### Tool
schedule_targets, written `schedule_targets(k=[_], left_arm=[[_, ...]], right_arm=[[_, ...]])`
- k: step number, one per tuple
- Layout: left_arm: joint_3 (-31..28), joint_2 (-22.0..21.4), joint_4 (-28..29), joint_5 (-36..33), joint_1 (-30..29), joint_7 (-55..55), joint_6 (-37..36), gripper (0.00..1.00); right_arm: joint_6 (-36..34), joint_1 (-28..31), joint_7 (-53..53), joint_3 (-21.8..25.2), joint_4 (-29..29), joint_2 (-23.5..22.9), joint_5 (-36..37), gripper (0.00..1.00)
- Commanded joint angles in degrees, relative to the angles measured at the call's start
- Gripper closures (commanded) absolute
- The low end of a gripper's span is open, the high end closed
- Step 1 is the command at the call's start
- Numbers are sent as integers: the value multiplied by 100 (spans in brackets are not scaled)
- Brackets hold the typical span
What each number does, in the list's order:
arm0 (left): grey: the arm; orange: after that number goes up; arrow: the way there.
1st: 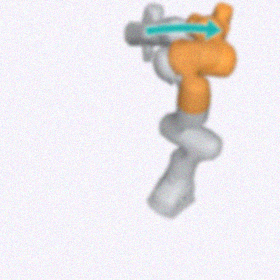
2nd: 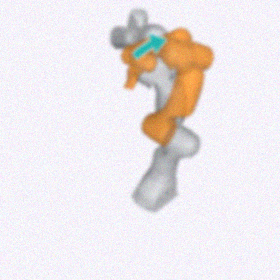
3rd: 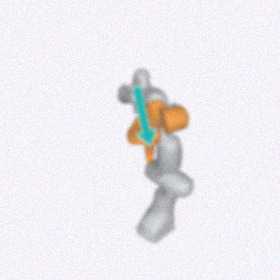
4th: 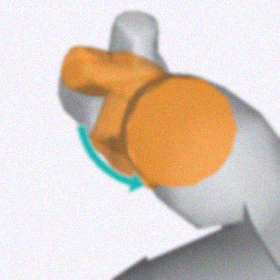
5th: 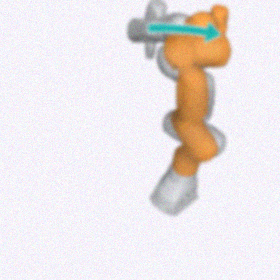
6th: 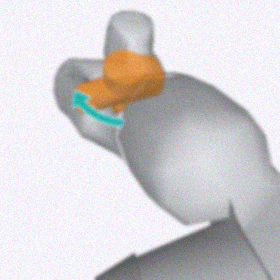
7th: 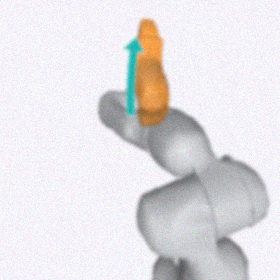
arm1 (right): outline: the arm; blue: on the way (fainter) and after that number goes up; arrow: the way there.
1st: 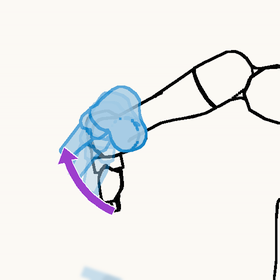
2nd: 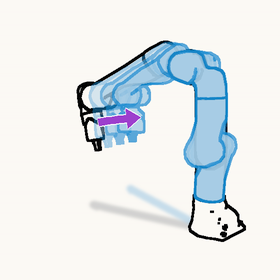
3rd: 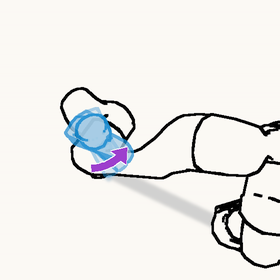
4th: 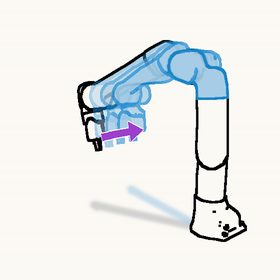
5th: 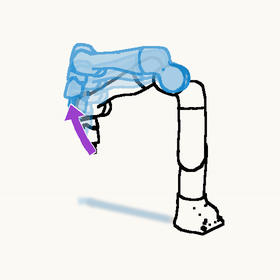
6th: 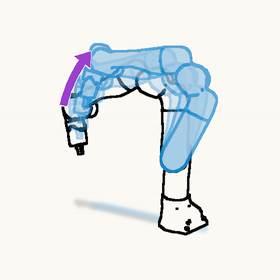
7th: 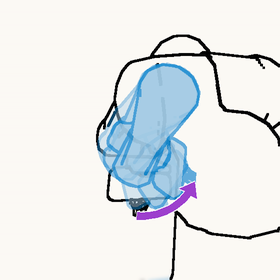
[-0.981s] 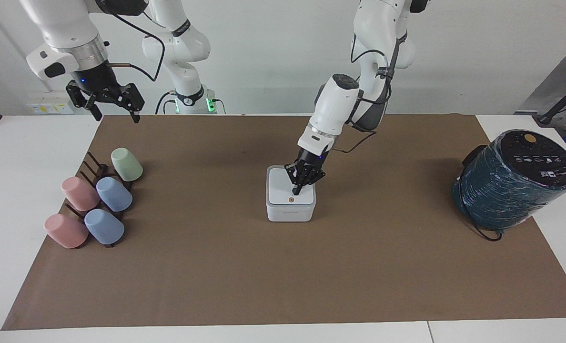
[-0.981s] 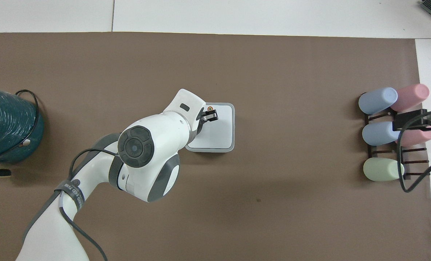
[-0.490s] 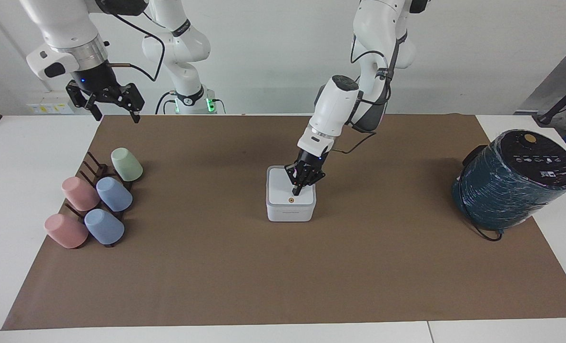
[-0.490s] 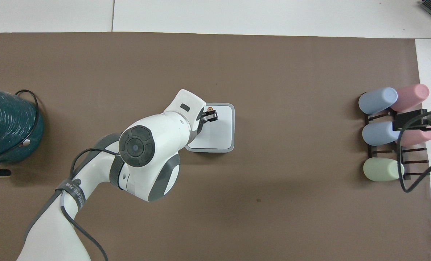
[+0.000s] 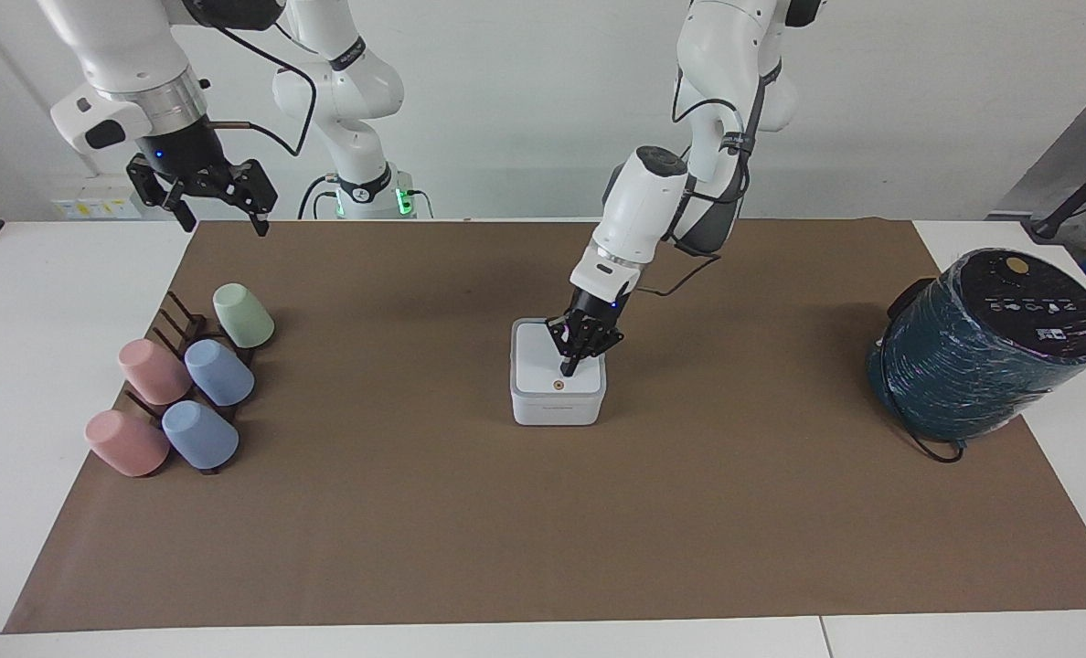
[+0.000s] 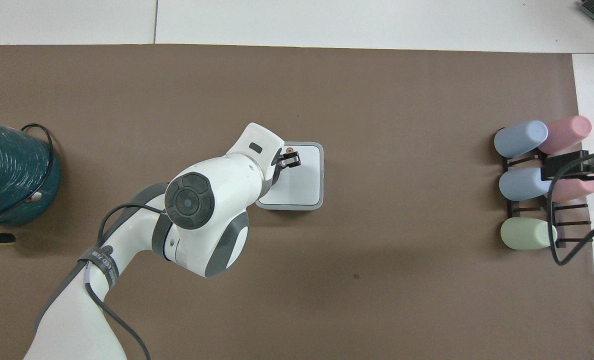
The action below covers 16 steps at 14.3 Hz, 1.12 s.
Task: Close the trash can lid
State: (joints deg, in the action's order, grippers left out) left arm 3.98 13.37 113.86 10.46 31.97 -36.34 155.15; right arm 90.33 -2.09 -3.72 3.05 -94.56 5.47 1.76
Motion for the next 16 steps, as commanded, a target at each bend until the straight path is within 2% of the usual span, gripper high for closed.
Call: schedule_targets(k=[1, 10, 13, 16], left_arm=[[-29, 298, -153, 79, -111, 57, -55, 99], [-46, 158, -645, 71, -182, 31, -1126, 99], [-55, -280, -786, 18, -410, 66, -2134, 99], [-55, -501, -1294, -8, -709, 101, -3269, 95]], right_arm=[[-6, -2, 47, -6, -98, 112, 53, 0], [-6, -2, 47, -6, -98, 112, 53, 0], [-6, -2, 47, -6, -98, 112, 53, 0], [-6, -2, 47, -6, -98, 112, 53, 0]])
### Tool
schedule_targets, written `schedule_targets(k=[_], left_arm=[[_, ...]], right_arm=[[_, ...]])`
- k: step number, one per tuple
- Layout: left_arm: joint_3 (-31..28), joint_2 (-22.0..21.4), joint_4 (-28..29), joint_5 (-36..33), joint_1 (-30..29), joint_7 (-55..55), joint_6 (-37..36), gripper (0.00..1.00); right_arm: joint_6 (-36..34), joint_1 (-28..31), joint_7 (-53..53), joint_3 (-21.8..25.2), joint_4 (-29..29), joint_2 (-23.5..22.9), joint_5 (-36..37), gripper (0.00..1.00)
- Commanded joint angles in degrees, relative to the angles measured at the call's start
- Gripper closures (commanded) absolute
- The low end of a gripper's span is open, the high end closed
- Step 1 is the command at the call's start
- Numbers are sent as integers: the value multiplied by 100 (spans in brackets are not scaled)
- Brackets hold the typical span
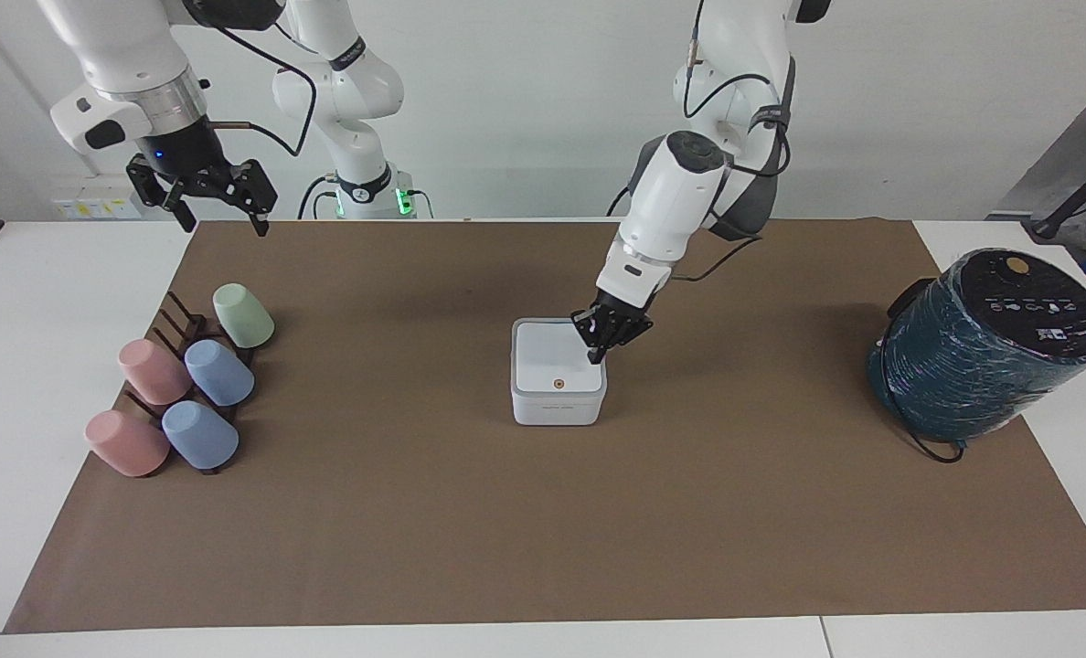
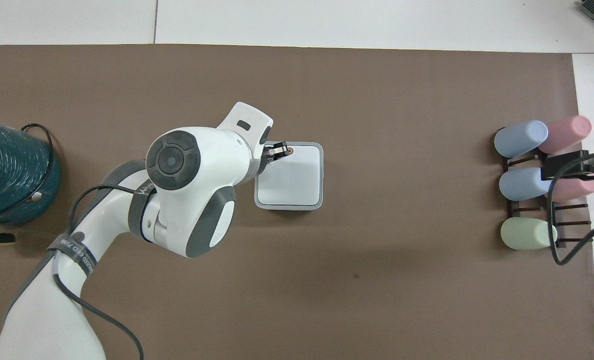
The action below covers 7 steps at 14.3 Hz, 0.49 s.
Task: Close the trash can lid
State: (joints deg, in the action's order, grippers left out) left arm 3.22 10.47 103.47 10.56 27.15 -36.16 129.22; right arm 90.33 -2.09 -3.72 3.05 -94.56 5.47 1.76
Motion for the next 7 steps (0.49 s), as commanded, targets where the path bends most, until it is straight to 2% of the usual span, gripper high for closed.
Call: schedule_targets(k=[1, 5, 7], left_arm=[[21, -290, -327, -19, -367, 144, -861, 95], [21, -817, -328, -10, -964, 714, -1336, 95], [21, -1020, -328, -10, -1298, 1127, -1696, 91]], right_arm=[[-6, -2, 47, -6, -98, 112, 53, 0], [-6, -2, 47, -6, -98, 112, 53, 0], [-6, -2, 47, -6, -98, 112, 53, 0]])
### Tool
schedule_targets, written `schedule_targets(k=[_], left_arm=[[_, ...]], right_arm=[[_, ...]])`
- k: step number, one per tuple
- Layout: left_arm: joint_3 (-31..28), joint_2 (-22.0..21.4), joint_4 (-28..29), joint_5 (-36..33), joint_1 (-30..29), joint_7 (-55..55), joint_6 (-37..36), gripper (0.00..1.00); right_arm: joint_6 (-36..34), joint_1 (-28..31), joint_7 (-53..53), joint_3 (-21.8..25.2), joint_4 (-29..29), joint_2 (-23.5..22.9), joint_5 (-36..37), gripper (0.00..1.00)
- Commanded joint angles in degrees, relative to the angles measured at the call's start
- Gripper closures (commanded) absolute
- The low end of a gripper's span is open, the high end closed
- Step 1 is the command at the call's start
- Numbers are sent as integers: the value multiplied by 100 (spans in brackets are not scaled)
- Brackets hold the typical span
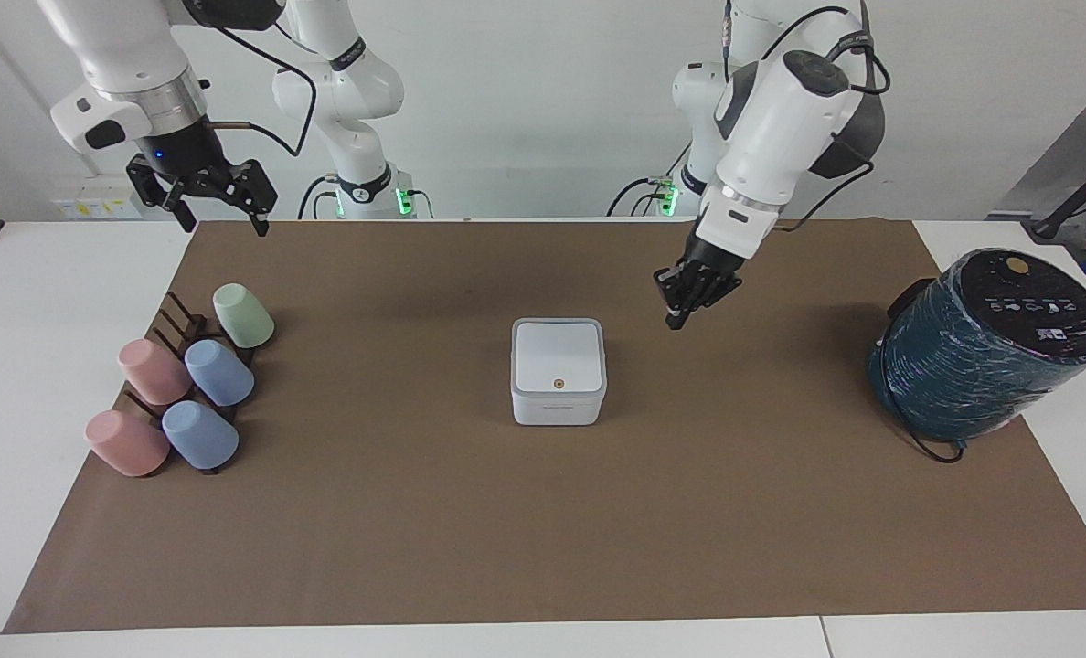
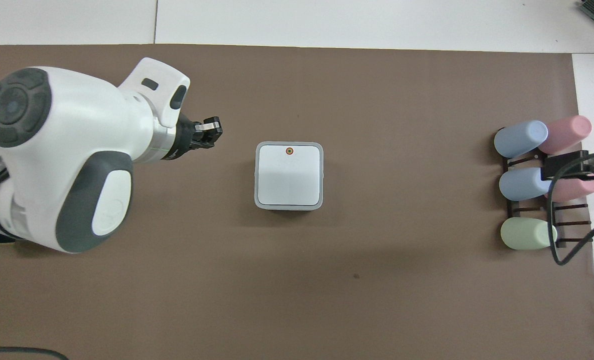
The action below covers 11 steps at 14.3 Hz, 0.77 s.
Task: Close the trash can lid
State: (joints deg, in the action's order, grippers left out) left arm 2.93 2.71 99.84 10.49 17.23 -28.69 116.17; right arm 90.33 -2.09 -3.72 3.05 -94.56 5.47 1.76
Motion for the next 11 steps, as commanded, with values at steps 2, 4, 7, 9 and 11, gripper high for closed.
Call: schedule_targets(k=[2, 4, 7, 9, 11], left_arm=[[41, -394, 27, -3, -622, 985, -673, 90], [41, -447, 35, -11, -904, 1452, -867, 89], [41, -535, 35, -458, -1133, 1962, -1104, 84], [41, -605, 44, -740, -1274, 2279, -1298, 80], [41, -667, 62, -767, -1519, 2796, -1500, 69]], right_arm=[[-6, -2, 47, -6, -98, 112, 53, 0], [-6, -2, 47, -6, -98, 112, 53, 0], [-6, -2, 47, -6, -98, 112, 53, 0], [-6, -2, 47, -6, -98, 112, 53, 0], [-6, -2, 47, -6, -98, 112, 53, 0]])
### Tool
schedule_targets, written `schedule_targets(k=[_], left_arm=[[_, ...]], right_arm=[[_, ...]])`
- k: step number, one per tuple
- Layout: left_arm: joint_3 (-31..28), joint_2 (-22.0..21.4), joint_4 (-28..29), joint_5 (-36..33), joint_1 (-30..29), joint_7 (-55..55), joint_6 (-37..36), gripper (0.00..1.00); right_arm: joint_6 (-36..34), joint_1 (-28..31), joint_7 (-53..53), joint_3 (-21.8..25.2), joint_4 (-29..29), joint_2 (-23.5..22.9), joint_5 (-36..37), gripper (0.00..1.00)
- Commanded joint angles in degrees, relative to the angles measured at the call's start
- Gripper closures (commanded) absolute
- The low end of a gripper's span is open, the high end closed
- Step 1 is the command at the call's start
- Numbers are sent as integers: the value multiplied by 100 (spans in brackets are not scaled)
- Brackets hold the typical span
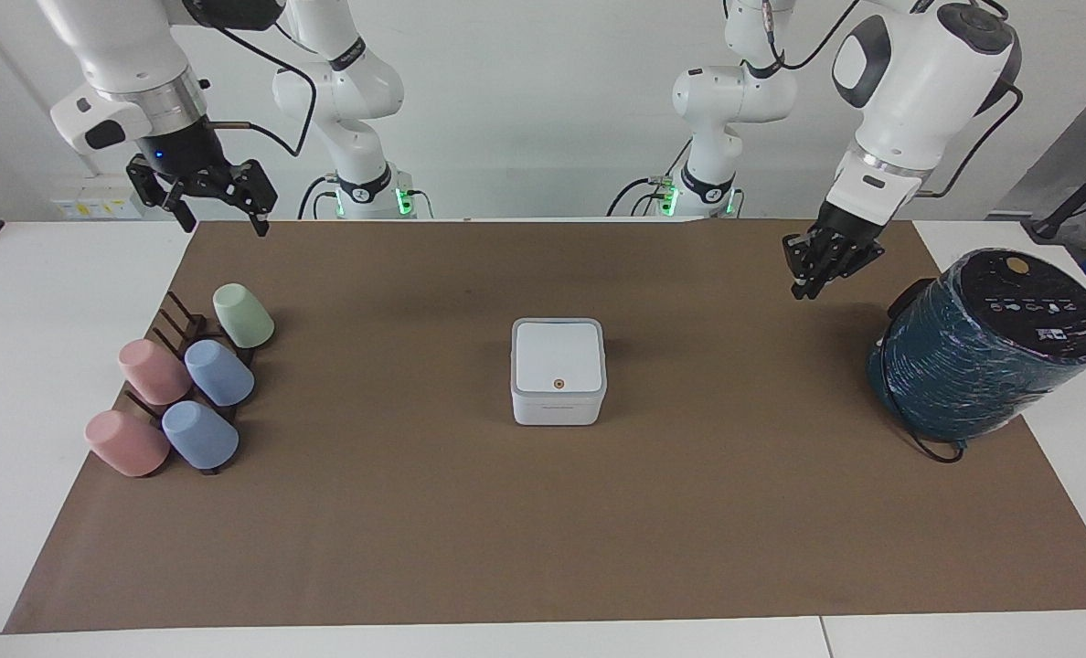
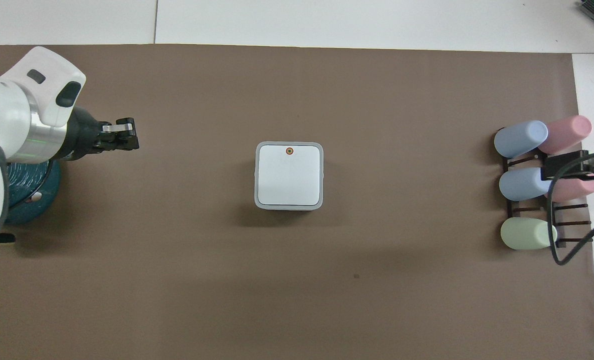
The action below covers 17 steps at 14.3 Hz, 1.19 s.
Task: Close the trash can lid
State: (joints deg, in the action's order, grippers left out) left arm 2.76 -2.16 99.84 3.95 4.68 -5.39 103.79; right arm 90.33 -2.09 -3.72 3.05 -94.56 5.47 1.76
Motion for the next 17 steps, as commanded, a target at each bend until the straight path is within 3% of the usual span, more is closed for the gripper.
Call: schedule_targets(k=[1, 5, 6, 17], left_arm=[[58, -206, 97, -113, -336, 660, -315, 61], [49, -276, 106, -122, -451, 776, -482, 4], [49, -294, 106, -183, -451, 785, -500, 0], [49, -435, 18, -421, -442, 952, -658, 0]], right_arm=[[-6, -2, 47, -6, -97, 112, 53, 0], [-6, -2, 47, -6, -97, 112, 53, 0], [-6, -2, 47, -6, -97, 112, 53, 0], [-6, -2, 47, -6, -97, 112, 53, 0]])
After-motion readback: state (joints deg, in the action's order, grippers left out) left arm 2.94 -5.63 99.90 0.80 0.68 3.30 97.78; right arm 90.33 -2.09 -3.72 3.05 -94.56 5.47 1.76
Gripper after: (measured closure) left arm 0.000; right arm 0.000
